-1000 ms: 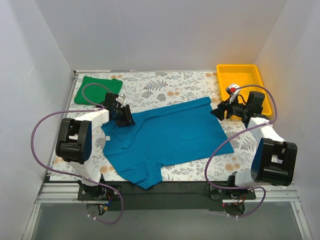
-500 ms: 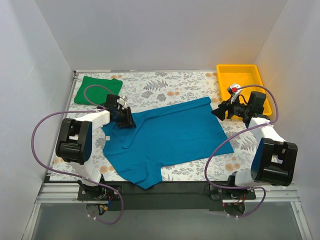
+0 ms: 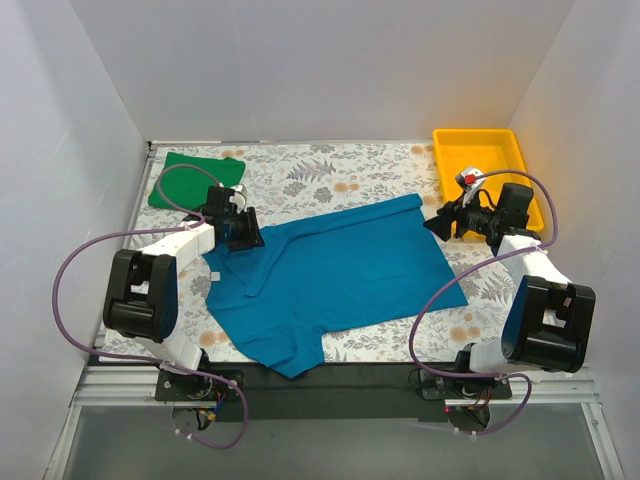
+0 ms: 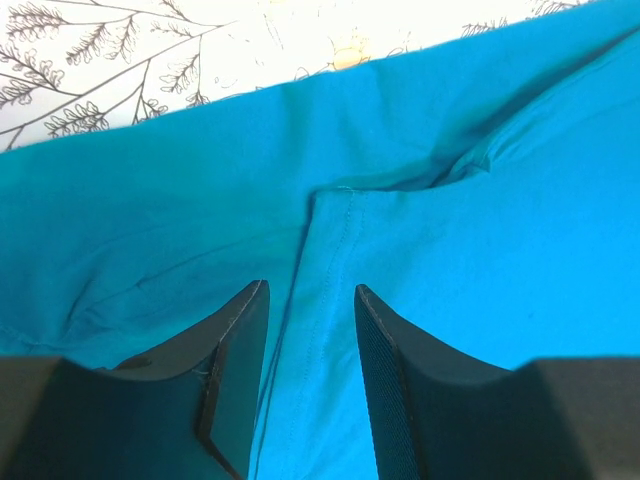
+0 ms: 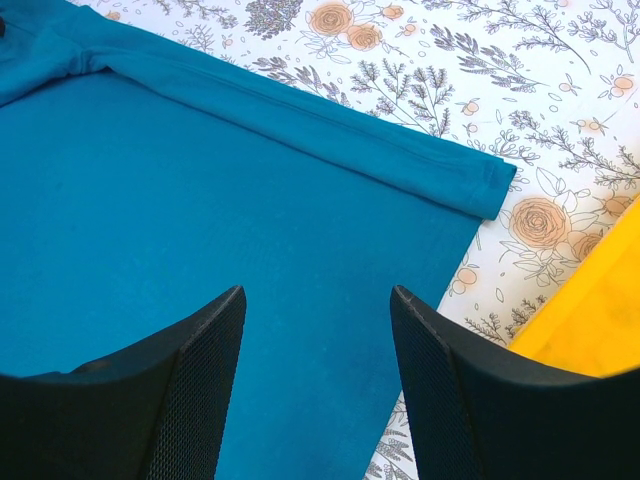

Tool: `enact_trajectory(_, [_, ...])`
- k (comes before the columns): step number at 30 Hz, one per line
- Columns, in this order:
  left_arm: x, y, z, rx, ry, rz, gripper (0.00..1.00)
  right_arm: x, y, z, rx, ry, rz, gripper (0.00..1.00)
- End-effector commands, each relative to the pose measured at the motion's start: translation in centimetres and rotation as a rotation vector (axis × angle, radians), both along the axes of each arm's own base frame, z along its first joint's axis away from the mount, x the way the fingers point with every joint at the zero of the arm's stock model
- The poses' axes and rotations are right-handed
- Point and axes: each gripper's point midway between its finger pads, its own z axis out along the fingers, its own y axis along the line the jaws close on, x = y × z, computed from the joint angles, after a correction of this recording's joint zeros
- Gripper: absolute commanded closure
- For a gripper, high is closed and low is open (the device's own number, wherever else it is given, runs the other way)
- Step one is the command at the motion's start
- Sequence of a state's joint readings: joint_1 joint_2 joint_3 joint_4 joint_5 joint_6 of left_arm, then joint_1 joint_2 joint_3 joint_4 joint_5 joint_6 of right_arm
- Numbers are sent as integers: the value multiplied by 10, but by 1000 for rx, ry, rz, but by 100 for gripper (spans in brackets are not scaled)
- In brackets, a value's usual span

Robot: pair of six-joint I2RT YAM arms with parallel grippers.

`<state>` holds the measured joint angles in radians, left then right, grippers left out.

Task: Fold and stack the t-shirts

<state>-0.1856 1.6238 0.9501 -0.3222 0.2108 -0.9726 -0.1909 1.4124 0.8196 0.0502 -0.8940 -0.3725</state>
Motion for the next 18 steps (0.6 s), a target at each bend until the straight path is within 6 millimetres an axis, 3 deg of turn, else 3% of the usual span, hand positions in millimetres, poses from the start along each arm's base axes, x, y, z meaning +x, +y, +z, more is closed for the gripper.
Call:
enact_trajectory(1, [-2, -2, 0, -2, -1, -19, 62, -4, 1, 1, 20, 2, 15, 33])
enact_trajectory(12, [-15, -11, -25, -29, 101, -62, 64, -4, -1, 0, 27, 6, 12, 33])
enact_trajectory(18, [-15, -16, -20, -53, 96, -83, 72, -4, -2, 0, 30, 7, 13, 33])
